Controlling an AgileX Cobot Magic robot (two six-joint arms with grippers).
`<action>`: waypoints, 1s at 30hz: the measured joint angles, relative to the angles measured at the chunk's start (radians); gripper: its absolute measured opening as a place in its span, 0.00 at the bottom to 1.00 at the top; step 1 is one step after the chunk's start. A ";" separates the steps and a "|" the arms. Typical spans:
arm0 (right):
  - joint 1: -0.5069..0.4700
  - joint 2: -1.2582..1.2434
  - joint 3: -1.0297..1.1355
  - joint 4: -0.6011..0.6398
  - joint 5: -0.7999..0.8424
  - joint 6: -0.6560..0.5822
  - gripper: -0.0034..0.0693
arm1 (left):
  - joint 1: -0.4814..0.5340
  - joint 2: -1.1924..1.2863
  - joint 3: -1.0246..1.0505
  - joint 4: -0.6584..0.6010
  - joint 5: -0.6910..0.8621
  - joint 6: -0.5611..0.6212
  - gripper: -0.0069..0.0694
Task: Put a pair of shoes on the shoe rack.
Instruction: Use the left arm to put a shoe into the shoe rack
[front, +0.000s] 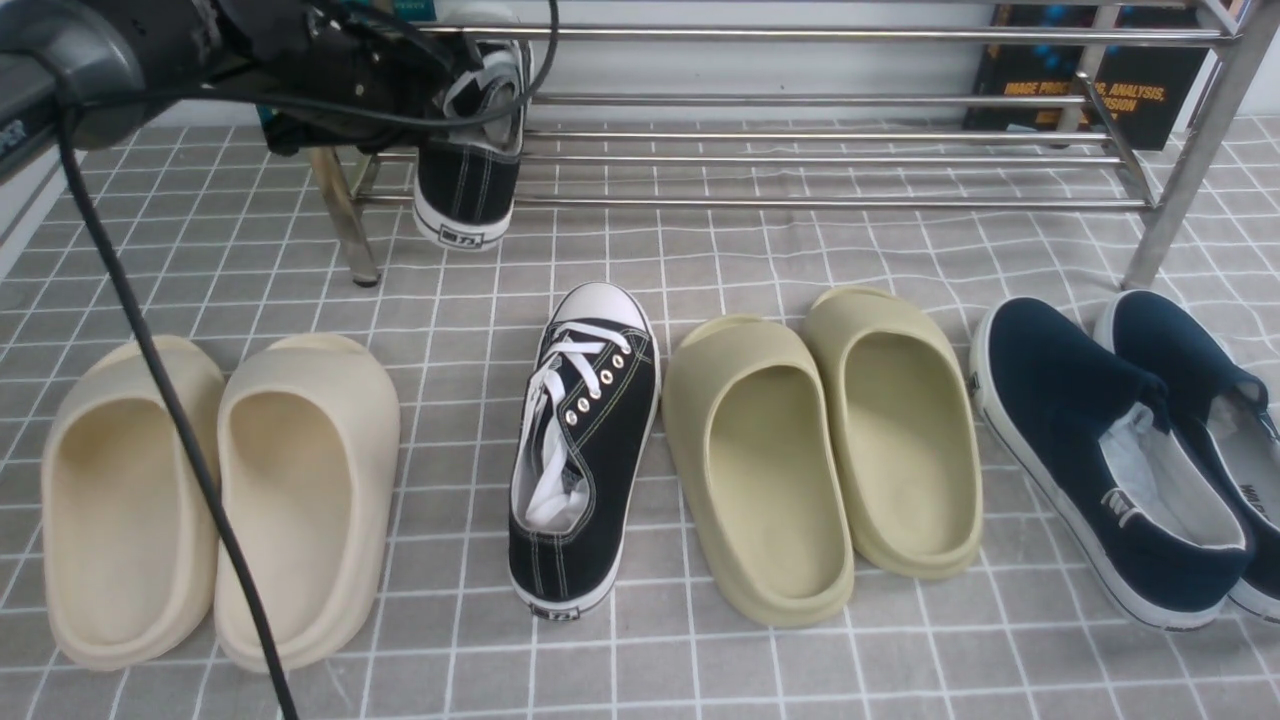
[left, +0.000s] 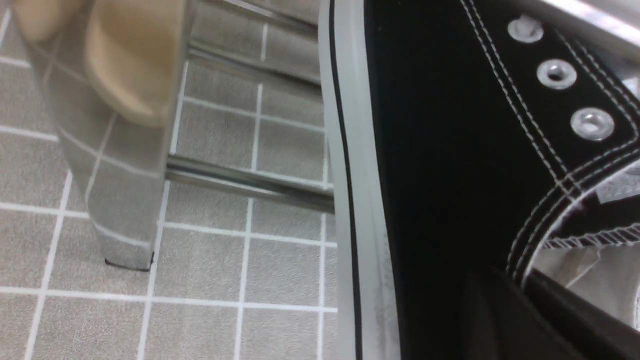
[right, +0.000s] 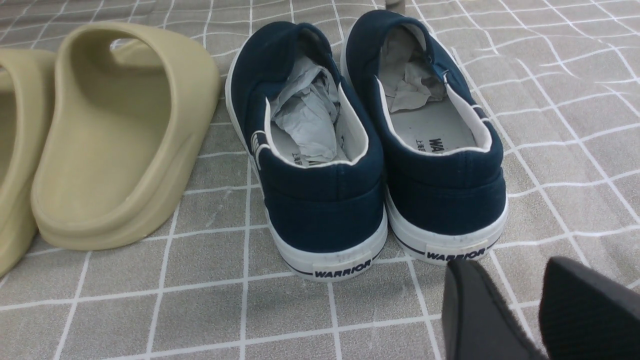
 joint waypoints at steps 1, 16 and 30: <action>0.000 0.000 0.000 0.000 0.000 0.000 0.38 | 0.000 0.000 0.000 0.002 0.000 0.000 0.07; 0.000 0.000 0.000 0.000 0.000 0.000 0.38 | 0.000 0.019 -0.008 0.060 -0.055 0.002 0.40; 0.000 0.000 0.000 0.000 0.000 0.000 0.38 | -0.001 -0.248 -0.099 0.202 0.227 0.008 0.27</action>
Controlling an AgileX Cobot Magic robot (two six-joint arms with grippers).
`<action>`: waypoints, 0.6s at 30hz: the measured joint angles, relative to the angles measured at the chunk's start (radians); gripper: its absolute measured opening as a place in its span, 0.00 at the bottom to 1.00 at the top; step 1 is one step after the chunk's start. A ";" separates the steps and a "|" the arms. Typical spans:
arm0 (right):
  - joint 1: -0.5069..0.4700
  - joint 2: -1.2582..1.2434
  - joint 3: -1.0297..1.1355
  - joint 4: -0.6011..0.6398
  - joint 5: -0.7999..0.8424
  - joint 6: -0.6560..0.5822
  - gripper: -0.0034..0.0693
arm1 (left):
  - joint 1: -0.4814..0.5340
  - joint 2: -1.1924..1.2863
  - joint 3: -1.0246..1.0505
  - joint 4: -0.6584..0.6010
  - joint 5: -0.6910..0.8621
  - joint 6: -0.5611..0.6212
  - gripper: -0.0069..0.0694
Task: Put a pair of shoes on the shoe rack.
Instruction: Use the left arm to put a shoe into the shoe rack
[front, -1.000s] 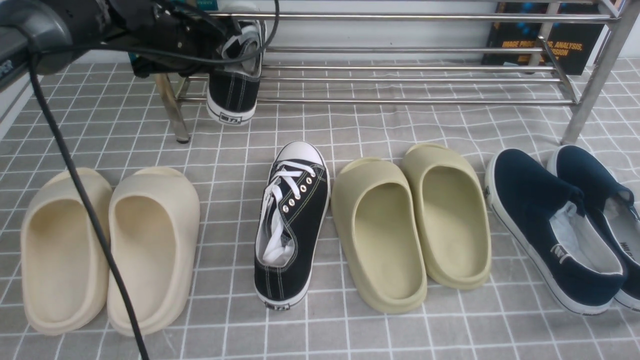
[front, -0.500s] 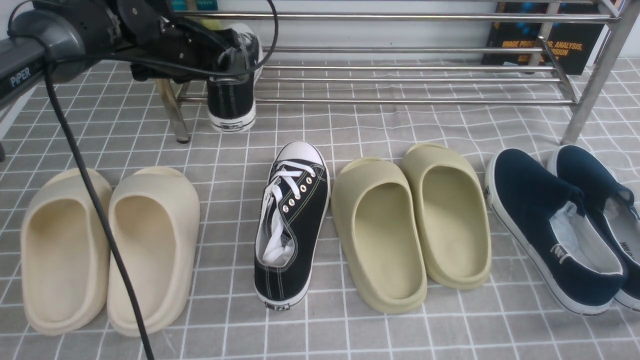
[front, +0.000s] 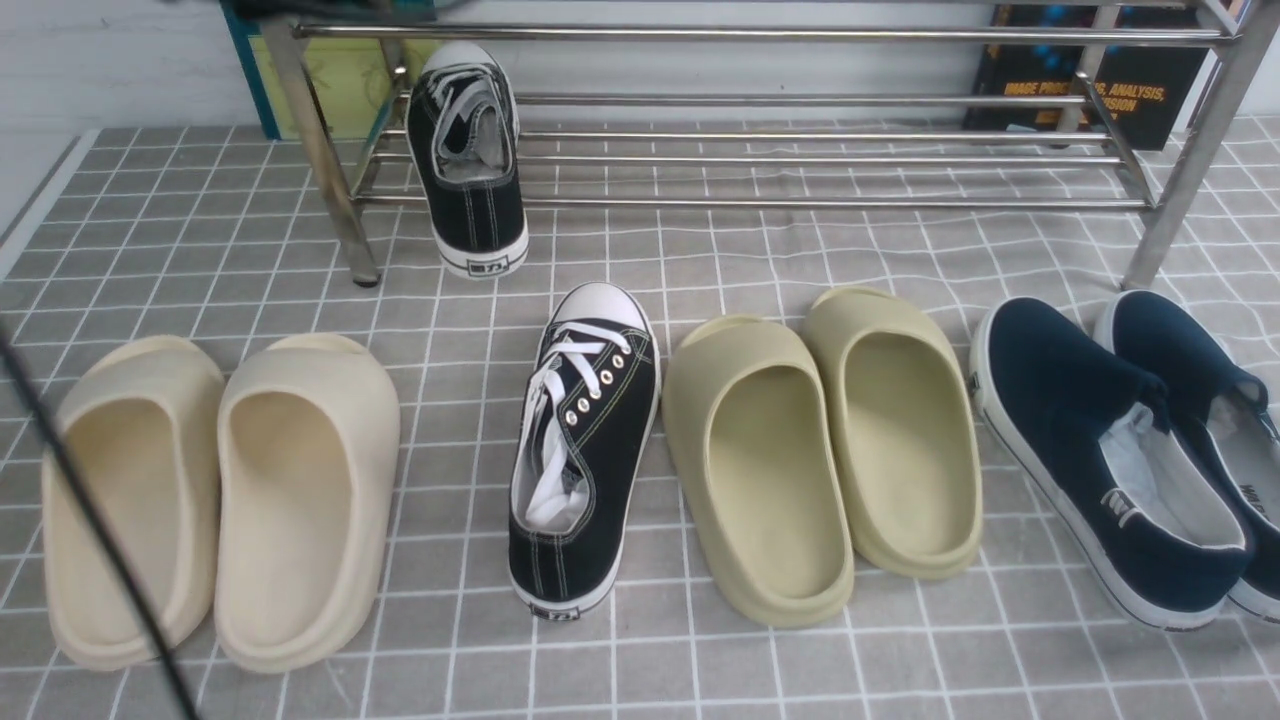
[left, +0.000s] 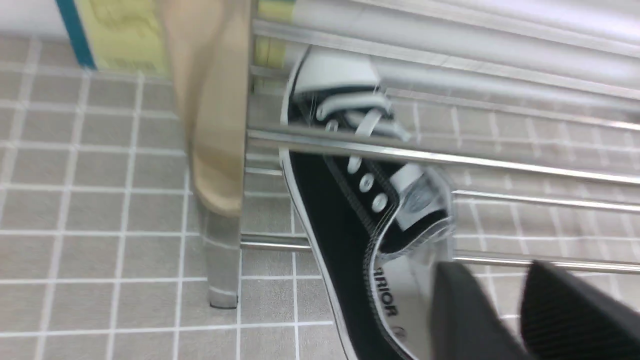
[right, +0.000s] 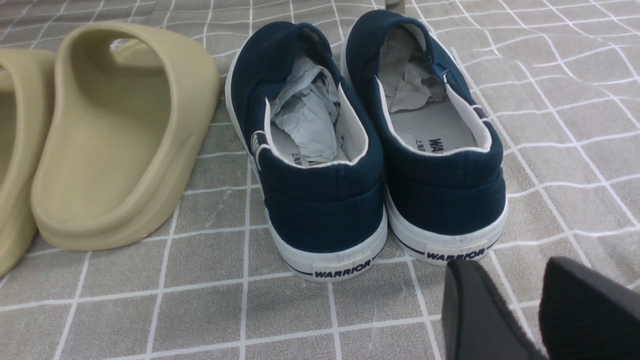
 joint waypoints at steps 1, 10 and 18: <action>0.000 0.000 0.000 0.000 0.000 0.000 0.38 | 0.000 -0.014 -0.002 -0.001 0.024 0.007 0.22; 0.000 0.000 0.000 0.000 0.000 0.000 0.38 | 0.000 -0.027 0.135 -0.220 0.182 0.165 0.07; 0.000 0.000 0.000 0.000 0.000 0.000 0.38 | -0.001 0.099 0.363 -0.436 -0.022 0.310 0.07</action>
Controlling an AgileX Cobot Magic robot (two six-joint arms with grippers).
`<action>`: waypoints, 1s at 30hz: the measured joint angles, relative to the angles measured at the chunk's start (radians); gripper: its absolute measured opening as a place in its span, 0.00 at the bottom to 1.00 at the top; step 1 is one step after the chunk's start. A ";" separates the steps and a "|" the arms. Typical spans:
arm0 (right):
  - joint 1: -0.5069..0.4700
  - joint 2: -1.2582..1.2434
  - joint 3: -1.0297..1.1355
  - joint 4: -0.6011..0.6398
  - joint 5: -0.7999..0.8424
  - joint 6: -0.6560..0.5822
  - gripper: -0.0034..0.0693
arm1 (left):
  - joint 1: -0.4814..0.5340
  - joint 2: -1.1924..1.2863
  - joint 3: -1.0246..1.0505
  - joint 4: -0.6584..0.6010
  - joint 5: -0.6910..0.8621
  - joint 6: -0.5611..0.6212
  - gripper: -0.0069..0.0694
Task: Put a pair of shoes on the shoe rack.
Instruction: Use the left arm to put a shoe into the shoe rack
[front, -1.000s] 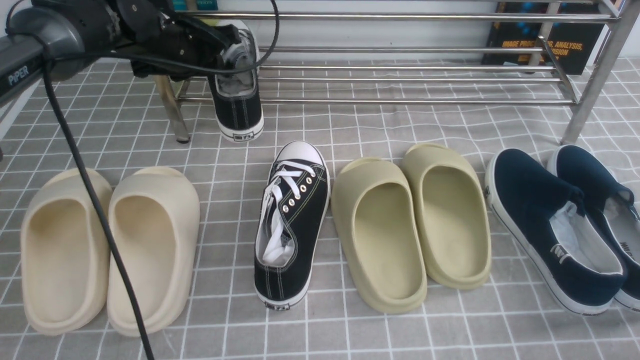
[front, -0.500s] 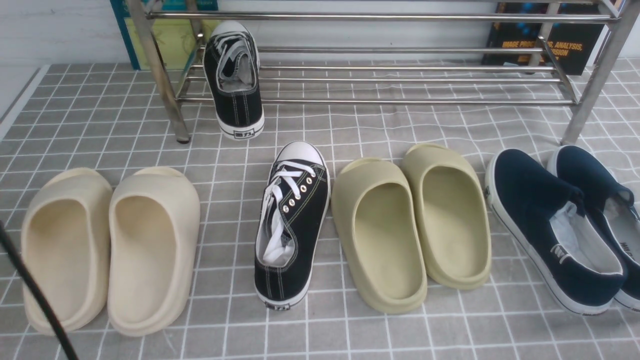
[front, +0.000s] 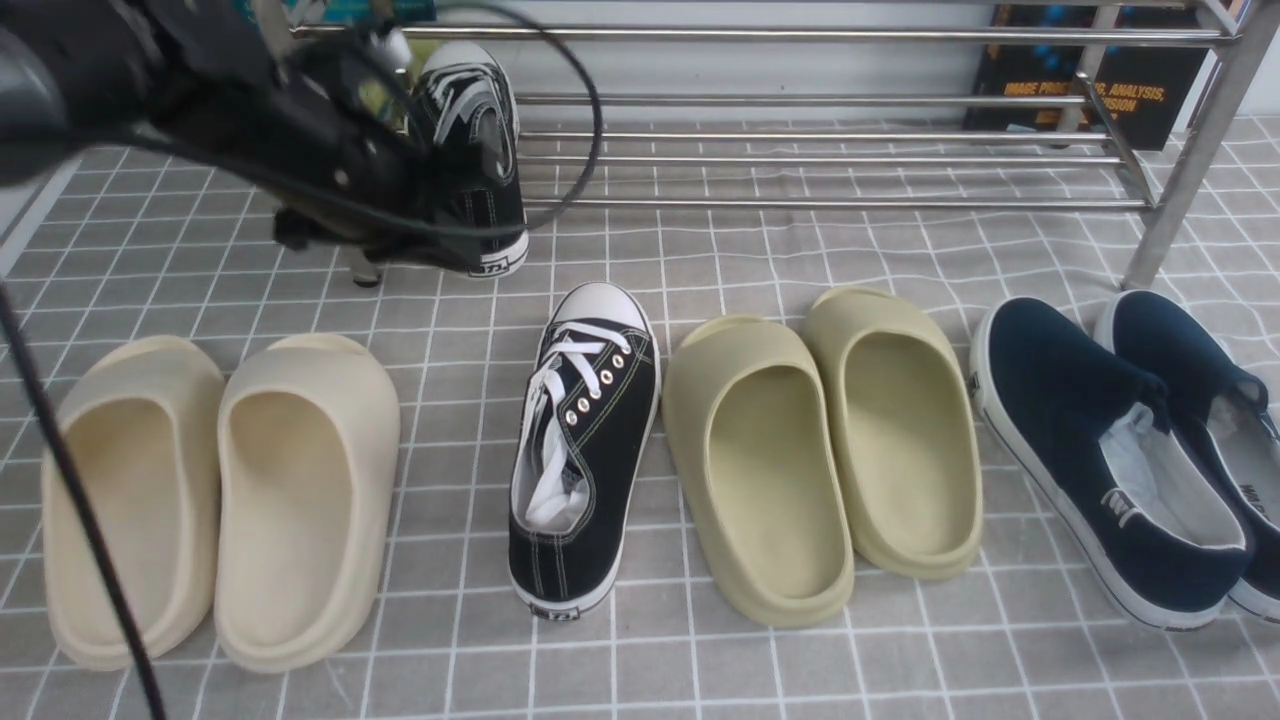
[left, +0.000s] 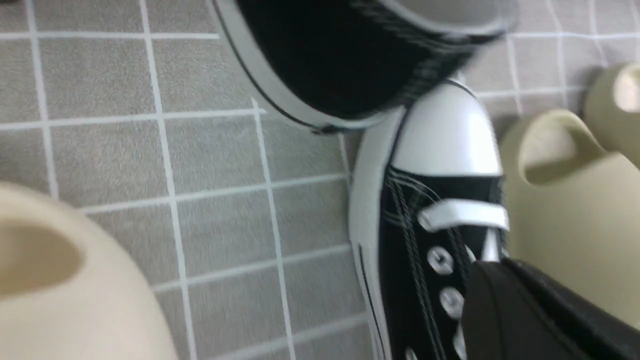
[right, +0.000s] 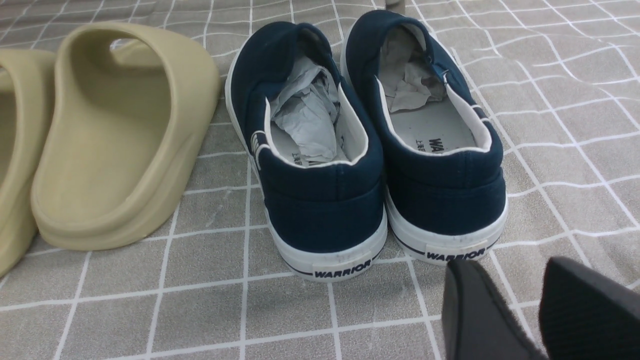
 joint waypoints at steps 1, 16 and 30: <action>0.000 0.000 0.000 0.000 0.000 0.000 0.38 | 0.000 0.014 0.001 -0.010 -0.024 0.003 0.07; 0.000 0.000 0.000 0.000 0.000 0.000 0.38 | -0.001 0.091 -0.055 0.033 -0.189 0.022 0.07; 0.000 0.000 0.000 0.000 0.000 0.000 0.38 | 0.000 0.121 -0.198 0.465 -0.108 -0.319 0.07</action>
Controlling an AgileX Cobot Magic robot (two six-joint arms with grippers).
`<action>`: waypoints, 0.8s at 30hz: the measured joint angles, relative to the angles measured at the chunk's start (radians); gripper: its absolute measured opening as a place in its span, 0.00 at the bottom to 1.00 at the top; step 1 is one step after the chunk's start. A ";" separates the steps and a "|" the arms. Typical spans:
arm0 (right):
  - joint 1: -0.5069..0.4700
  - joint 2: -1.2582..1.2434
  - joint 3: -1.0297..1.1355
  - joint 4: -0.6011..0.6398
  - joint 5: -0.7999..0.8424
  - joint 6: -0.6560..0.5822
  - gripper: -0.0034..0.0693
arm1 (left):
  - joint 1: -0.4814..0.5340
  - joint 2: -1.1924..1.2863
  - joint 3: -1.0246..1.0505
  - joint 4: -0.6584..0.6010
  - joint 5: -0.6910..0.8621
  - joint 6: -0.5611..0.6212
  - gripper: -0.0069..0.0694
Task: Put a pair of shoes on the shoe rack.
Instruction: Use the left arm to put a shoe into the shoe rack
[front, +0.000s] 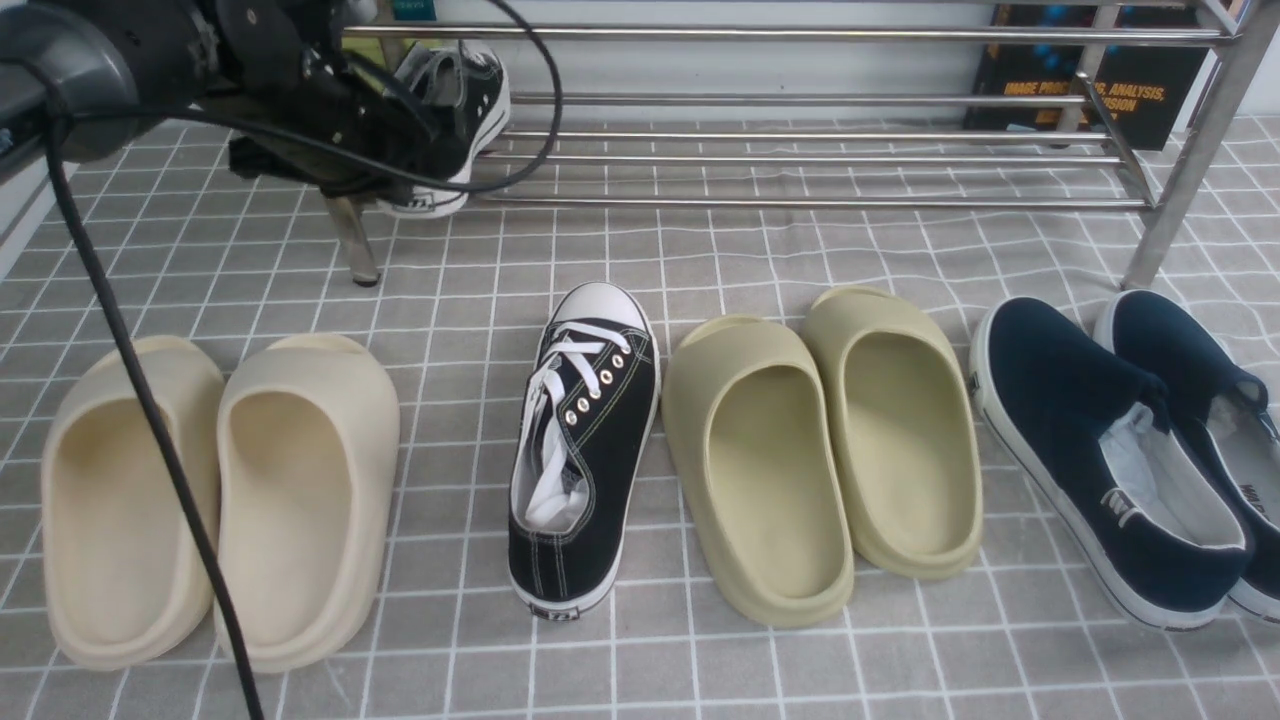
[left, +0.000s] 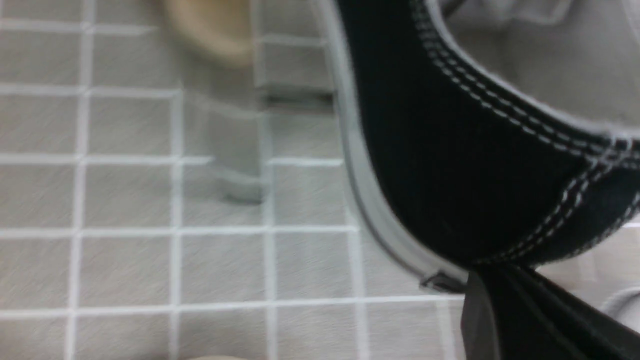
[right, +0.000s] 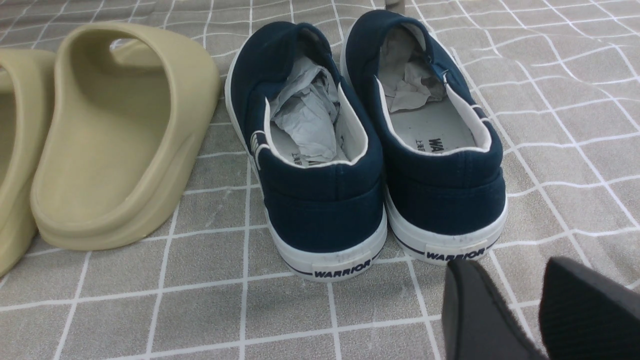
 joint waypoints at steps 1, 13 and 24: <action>0.000 0.000 0.000 0.000 0.000 0.000 0.38 | 0.000 0.005 0.000 0.003 0.000 -0.006 0.07; 0.000 0.000 0.000 0.000 0.000 0.000 0.38 | 0.000 0.057 -0.001 0.012 -0.035 -0.044 0.07; 0.000 0.000 0.000 0.000 0.000 0.000 0.38 | 0.000 -0.051 -0.052 0.010 0.133 -0.045 0.20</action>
